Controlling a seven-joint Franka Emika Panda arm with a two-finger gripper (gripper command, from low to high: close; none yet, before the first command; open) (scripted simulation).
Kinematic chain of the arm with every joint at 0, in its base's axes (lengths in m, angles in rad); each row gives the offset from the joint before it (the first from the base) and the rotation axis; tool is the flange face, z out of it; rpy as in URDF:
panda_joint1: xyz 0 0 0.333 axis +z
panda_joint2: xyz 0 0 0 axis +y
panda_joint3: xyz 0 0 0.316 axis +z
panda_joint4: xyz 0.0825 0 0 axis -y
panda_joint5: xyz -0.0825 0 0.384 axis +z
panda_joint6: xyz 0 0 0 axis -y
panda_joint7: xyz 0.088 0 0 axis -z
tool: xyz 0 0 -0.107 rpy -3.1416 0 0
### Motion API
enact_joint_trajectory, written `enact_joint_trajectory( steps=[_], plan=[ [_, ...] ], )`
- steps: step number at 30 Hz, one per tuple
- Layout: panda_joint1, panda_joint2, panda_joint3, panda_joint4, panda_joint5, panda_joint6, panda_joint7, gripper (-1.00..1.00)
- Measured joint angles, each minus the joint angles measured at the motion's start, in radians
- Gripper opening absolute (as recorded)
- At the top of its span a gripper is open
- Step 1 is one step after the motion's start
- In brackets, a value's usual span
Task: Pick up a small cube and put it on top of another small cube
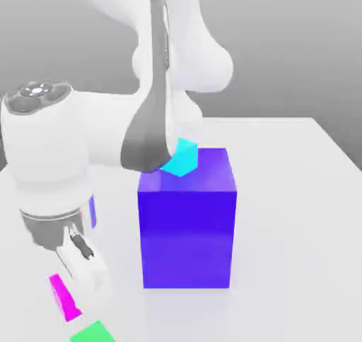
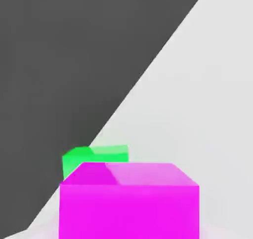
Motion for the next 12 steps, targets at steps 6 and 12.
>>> enact_joint_trajectory(
  steps=[6, 12],
  plan=[
    [0.015, 0.055, -0.014, 0.007, -0.021, 0.049, 0.012, 1.0],
    [0.004, -0.036, 0.004, 0.001, 0.016, -0.037, -0.015, 1.0]
  ],
)
